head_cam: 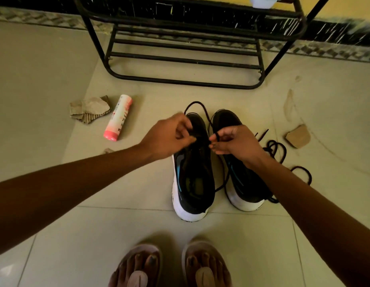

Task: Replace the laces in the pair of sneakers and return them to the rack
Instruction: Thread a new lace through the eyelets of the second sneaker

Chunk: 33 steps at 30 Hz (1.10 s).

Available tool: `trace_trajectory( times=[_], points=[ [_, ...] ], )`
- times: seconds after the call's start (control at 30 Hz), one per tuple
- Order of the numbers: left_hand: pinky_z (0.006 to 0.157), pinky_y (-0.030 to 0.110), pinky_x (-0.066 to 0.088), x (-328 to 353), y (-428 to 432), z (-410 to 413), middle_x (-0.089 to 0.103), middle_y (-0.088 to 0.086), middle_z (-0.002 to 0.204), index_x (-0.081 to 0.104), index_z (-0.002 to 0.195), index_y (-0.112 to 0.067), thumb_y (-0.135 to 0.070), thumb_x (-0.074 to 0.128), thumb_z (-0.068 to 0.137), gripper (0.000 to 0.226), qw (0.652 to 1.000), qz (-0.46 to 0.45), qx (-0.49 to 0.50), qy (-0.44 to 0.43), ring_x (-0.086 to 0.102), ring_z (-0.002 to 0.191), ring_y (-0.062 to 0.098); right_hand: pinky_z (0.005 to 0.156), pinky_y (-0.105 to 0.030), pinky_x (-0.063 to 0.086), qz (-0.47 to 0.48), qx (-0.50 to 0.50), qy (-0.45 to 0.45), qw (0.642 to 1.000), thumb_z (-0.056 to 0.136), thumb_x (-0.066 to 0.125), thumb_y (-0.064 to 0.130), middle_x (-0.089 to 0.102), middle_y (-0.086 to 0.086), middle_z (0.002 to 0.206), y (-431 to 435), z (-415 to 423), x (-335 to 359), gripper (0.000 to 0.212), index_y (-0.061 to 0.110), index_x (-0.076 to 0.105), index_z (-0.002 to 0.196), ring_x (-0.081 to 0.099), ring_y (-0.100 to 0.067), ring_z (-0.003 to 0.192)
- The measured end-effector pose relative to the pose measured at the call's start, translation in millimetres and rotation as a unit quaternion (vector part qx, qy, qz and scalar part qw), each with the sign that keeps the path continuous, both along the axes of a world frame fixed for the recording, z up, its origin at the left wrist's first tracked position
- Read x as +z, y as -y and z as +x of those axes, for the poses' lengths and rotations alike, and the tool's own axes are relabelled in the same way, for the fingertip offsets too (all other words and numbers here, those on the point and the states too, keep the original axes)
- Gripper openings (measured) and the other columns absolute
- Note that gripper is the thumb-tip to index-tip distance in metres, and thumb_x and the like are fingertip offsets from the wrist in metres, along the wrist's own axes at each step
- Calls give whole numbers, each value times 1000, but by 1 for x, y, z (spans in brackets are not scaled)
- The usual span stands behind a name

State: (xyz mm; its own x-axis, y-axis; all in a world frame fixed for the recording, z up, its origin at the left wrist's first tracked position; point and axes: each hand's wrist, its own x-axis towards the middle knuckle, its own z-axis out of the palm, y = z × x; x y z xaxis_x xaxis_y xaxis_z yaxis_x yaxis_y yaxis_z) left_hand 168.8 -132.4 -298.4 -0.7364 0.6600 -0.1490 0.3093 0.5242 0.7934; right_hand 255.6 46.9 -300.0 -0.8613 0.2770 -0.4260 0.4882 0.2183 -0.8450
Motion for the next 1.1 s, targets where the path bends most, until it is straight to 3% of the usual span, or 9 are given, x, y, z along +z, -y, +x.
trace_trajectory(
  times=[0.1,0.2,0.37,0.5,0.63,0.77,0.87,1.0,1.1],
  points=[
    [72,20,40,-6,2,13,61,-5,90,70,97,-19,-30,73,79,21,989,-94,-94,-63,51,77,4,63,-21,58,54,17,-18,998,77,70,-7,61,-9,70,9,-2,-11,23,15,62,76,63,-13,65],
    [79,28,47,-8,0,18,61,1,102,71,103,-22,-33,74,76,29,985,-123,-97,-74,57,88,14,64,-26,59,97,17,-33,995,78,72,-2,67,-17,76,13,-3,-18,26,20,57,76,66,-16,67],
    [88,35,47,-5,-5,25,50,5,118,64,112,-23,-33,67,78,36,978,-176,-91,-68,53,105,23,69,-32,58,109,8,-37,993,74,75,1,71,-12,79,14,-3,-23,29,19,53,81,70,-22,75],
    [88,33,43,-7,-10,30,46,5,124,55,123,-22,-39,62,80,47,958,-222,-117,-140,45,113,24,65,-24,55,120,29,-44,991,73,77,3,71,-7,75,15,-2,-23,30,18,52,80,67,-12,68],
    [84,34,40,-15,-9,32,38,7,126,39,129,-20,-45,67,73,67,920,-296,-163,-197,43,112,27,70,-30,56,135,15,-56,989,72,78,6,70,-12,76,16,-1,-28,28,17,53,80,68,-19,72],
    [85,33,38,-20,-12,32,42,6,124,48,124,-22,-51,59,78,56,939,-255,-104,-206,43,112,25,69,-24,55,142,6,-73,987,72,78,5,70,-6,75,16,0,-29,33,23,50,75,66,-9,69],
    [87,32,37,-24,-11,30,42,6,121,55,124,-24,-53,57,80,52,946,-234,-99,-200,42,112,25,68,-30,56,144,-6,-80,986,72,79,6,68,-1,73,14,2,-28,34,22,50,75,66,-8,68],
    [93,34,40,-33,-6,35,44,4,115,60,124,-25,-42,62,83,45,981,-155,-56,-106,42,109,23,71,-39,58,137,-1,-85,987,76,74,3,69,-8,75,11,2,-31,33,24,48,76,68,-18,73],
    [96,36,41,-39,-6,34,47,5,112,64,120,-24,-43,64,77,47,992,-115,-17,-40,44,110,23,70,-33,58,145,20,-101,984,80,69,3,69,-8,77,12,1,-31,30,22,47,81,68,-15,72]
  ],
)
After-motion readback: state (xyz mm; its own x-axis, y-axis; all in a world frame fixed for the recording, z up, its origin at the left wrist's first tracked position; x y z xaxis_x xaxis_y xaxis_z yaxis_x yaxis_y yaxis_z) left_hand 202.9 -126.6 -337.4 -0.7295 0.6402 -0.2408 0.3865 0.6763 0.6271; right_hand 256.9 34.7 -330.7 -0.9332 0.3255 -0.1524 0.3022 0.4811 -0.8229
